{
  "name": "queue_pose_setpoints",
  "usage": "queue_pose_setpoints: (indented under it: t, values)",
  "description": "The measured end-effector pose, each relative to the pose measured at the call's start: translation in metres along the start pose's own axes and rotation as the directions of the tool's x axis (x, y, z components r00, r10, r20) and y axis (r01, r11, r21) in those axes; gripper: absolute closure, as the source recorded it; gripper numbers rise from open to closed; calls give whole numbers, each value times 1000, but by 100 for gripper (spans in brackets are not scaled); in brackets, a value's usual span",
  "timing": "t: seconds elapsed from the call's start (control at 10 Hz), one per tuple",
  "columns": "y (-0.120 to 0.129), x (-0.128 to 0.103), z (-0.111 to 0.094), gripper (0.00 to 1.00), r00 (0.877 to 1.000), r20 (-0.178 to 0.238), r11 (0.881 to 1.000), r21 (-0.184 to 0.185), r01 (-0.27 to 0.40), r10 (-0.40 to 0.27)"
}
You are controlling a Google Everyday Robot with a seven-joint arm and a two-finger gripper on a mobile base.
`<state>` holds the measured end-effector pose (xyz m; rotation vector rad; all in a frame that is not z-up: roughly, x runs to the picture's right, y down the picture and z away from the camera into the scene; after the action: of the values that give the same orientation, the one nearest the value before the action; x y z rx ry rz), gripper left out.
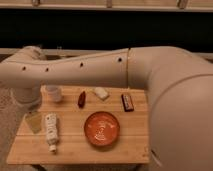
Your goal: Move the arm in a circular motion
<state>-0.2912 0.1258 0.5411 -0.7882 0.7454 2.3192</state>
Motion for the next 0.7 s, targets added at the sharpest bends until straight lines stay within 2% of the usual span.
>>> queue_pose_setpoints:
  t: [0.1, 0.3, 0.4, 0.7]
  values:
    - [-34, 8, -6, 20, 1000, -21, 1000, 8, 1, -1]
    - [-73, 5, -12, 20, 999, -35, 1000, 27, -17, 18]
    - [-100, -5, -16, 20, 998, -36, 998, 46, -47, 49]
    - [-142, -42, -17, 20, 988, -5, 985, 88, -151, 152]
